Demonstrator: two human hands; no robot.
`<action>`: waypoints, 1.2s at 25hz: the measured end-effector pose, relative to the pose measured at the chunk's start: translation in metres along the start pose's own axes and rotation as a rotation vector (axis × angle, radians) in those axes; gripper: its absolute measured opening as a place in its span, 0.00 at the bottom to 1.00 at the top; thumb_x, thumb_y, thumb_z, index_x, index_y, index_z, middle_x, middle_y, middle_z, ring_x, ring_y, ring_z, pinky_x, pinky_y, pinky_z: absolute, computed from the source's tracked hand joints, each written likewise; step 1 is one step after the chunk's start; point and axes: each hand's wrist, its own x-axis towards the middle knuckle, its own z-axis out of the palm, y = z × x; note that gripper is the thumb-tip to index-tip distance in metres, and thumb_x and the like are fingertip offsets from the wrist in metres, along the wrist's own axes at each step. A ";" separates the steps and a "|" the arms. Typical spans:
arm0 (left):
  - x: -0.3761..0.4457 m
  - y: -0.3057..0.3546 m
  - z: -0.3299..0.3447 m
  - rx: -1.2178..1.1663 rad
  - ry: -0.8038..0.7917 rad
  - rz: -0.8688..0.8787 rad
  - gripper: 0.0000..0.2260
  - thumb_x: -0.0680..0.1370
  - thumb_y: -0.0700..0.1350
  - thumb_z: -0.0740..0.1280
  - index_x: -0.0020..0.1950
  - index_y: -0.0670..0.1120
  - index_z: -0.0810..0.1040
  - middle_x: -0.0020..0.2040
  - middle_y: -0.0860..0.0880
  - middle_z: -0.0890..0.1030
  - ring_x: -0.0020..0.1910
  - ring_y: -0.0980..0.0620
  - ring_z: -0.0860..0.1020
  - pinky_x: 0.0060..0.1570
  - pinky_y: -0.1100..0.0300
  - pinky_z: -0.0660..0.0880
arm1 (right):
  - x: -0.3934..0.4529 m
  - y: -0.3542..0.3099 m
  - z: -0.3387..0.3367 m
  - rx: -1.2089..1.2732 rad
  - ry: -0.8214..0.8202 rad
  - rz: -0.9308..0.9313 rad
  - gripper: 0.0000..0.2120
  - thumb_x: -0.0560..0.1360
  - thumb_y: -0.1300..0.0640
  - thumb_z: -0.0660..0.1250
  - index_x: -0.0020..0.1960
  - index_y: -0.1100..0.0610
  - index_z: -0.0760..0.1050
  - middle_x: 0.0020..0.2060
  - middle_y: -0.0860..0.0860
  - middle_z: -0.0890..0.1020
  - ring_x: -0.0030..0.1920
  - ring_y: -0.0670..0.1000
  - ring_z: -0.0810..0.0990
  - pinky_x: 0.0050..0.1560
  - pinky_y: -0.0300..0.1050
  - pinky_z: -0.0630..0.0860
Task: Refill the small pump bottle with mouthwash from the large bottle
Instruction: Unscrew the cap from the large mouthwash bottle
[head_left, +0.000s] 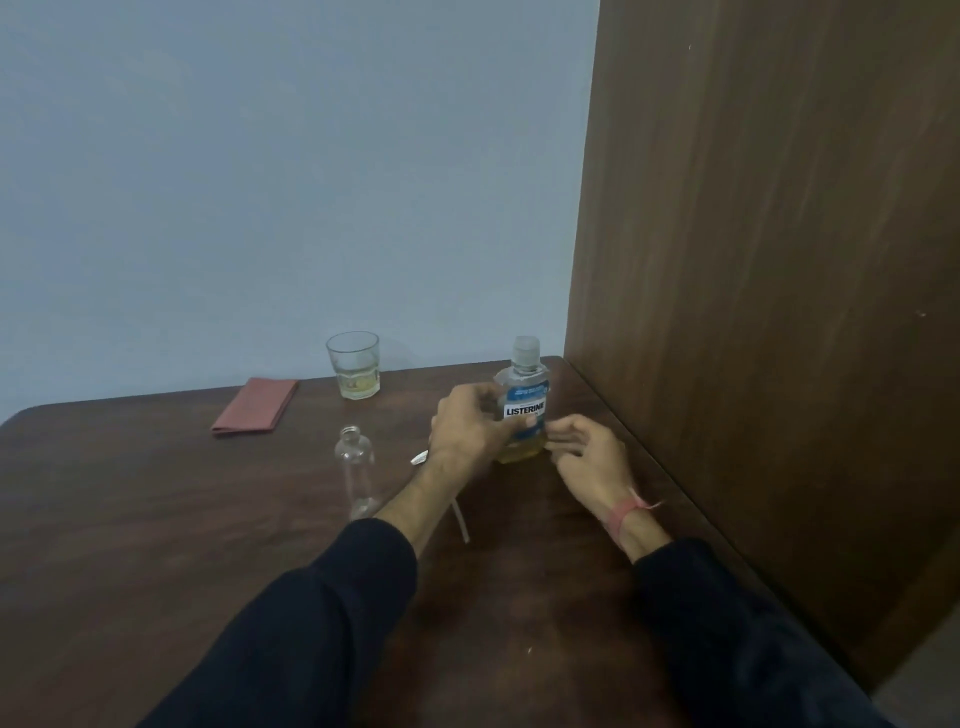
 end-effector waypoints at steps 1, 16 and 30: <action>-0.012 0.000 -0.002 0.014 -0.011 0.013 0.24 0.75 0.55 0.86 0.69 0.50 0.87 0.61 0.53 0.90 0.57 0.54 0.87 0.61 0.54 0.84 | -0.008 -0.002 -0.003 0.004 0.044 -0.006 0.15 0.78 0.72 0.70 0.52 0.53 0.85 0.50 0.48 0.88 0.56 0.49 0.87 0.62 0.44 0.83; -0.057 -0.014 -0.010 0.140 0.009 0.134 0.23 0.79 0.55 0.83 0.72 0.51 0.84 0.62 0.54 0.90 0.58 0.56 0.88 0.59 0.56 0.84 | -0.021 -0.076 0.020 0.624 0.118 -0.209 0.17 0.71 0.55 0.84 0.58 0.53 0.87 0.58 0.50 0.90 0.61 0.53 0.88 0.57 0.52 0.87; -0.062 -0.026 -0.006 0.113 0.069 0.209 0.24 0.79 0.60 0.82 0.73 0.57 0.85 0.62 0.59 0.90 0.55 0.62 0.89 0.59 0.56 0.85 | -0.019 -0.067 0.018 0.872 -0.114 -0.120 0.12 0.83 0.56 0.72 0.66 0.56 0.81 0.62 0.54 0.88 0.57 0.52 0.89 0.49 0.44 0.86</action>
